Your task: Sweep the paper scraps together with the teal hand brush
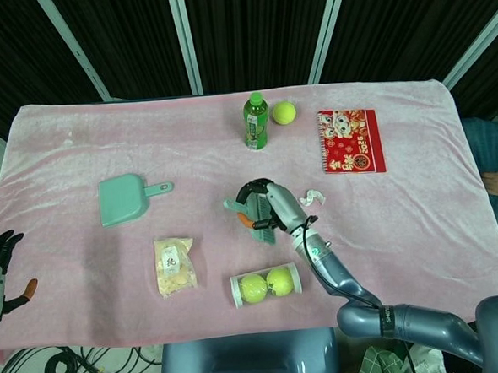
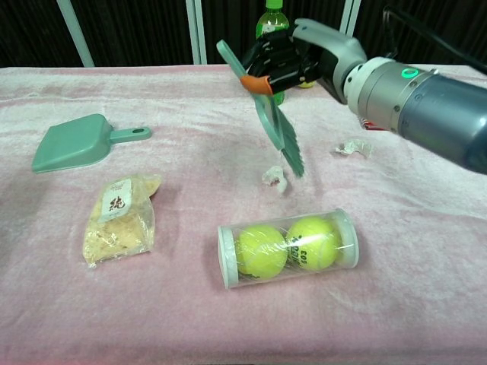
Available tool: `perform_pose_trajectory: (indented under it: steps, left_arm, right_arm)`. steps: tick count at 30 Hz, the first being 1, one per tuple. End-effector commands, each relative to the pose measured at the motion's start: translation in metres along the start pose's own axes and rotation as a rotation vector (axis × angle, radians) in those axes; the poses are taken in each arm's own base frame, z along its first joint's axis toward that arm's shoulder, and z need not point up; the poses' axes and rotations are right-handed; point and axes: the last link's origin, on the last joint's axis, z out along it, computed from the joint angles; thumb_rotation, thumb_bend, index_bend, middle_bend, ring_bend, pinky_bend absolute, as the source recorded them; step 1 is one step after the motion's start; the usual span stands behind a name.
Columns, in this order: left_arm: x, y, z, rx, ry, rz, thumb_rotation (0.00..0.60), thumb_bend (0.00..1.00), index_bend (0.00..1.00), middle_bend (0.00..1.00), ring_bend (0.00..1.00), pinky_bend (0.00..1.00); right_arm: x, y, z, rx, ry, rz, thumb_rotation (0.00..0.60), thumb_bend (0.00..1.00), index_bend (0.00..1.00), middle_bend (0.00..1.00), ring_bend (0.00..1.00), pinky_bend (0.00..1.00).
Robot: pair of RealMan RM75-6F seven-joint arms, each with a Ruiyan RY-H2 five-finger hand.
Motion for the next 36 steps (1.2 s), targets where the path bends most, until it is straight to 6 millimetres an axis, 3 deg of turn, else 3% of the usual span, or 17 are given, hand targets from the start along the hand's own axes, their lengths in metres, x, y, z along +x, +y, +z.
perform_pose_trajectory:
  steps: [1,5,12,17,20,27,31,36]
  left_arm:
    - [0.0,0.0,0.0,0.0,0.0,0.0,0.6,0.31,0.14,0.08,0.01,0.17]
    - [0.0,0.0,0.0,-0.003,0.0,0.001,0.6,0.31,0.14,0.08,0.01,0.17]
    - [-0.001,0.002,0.0,-0.005,-0.001,0.007,0.6,0.31,0.14,0.08,0.01,0.17]
    - [-0.001,0.002,0.0,-0.002,0.001,0.008,0.6,0.31,0.14,0.08,0.01,0.17]
    - [-0.001,0.002,0.0,0.0,0.002,0.006,0.6,0.31,0.14,0.08,0.01,0.17]
    - [-0.001,0.002,0.001,0.001,-0.002,0.005,0.6,0.31,0.14,0.08,0.01,0.17]
    - [-0.002,0.002,0.001,0.002,-0.006,0.004,0.6,0.31,0.14,0.08,0.01,0.17]
    - [-0.002,0.002,0.001,0.001,-0.006,0.006,0.6,0.31,0.14,0.08,0.01,0.17]
  right_arm:
    - [0.023,-0.004,0.002,0.011,0.041,-0.014,0.6,0.41,0.6,0.59,0.3,0.16]
    - [0.07,0.015,-0.001,-0.065,0.117,-0.209,0.6,0.41,0.6,0.59,0.3,0.16]
    - [0.098,0.044,-0.012,-0.197,0.074,-0.375,0.6,0.41,0.6,0.6,0.3,0.16]
    - [0.099,0.076,-0.017,-0.268,-0.005,-0.5,0.6,0.41,0.61,0.6,0.3,0.16]
    - [0.095,0.087,-0.013,-0.277,-0.015,-0.488,0.6,0.41,0.64,0.6,0.3,0.16]
    - [0.092,0.091,-0.008,-0.249,-0.012,-0.435,0.6,0.42,0.65,0.6,0.3,0.16]
    - [0.085,0.094,-0.003,-0.227,0.038,-0.243,0.6,0.42,0.65,0.6,0.3,0.16]
    - [0.077,0.097,0.0,-0.18,0.074,-0.158,0.6,0.42,0.66,0.6,0.3,0.16]
